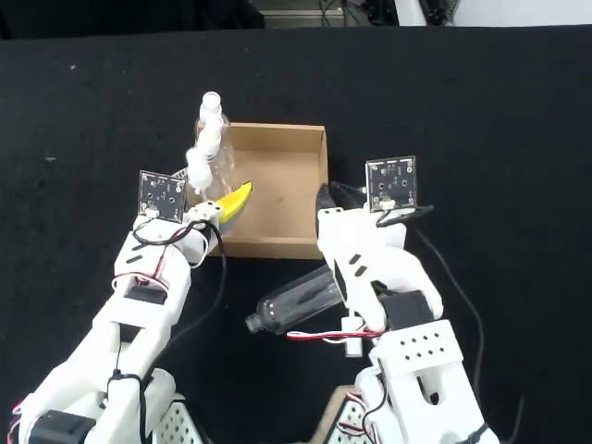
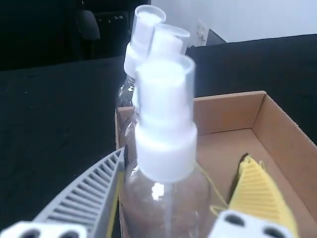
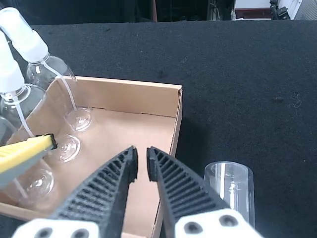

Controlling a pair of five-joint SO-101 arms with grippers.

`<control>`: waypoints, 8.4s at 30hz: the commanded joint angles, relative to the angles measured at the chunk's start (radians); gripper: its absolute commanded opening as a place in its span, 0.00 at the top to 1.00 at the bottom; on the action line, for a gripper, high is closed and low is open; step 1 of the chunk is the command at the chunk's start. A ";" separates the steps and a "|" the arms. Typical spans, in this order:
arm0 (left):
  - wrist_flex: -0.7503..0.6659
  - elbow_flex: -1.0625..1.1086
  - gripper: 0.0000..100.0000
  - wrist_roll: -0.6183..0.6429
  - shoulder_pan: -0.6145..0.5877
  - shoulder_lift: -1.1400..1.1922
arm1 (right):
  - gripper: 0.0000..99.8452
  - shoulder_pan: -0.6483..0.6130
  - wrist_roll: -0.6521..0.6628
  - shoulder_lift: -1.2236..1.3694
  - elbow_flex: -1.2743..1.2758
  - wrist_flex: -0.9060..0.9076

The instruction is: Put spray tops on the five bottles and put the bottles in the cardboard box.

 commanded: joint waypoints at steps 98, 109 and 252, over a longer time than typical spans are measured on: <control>1.204 0.165 0.77 0.032 -0.337 -1.197 | 0.87 -0.055 0.473 0.404 -0.797 1.054; 1.197 0.168 0.77 0.028 -0.334 -1.197 | 0.87 0.032 0.559 0.417 -0.782 1.272; 1.091 0.214 0.77 0.028 -0.383 -1.197 | 0.94 0.736 1.300 0.409 0.010 0.689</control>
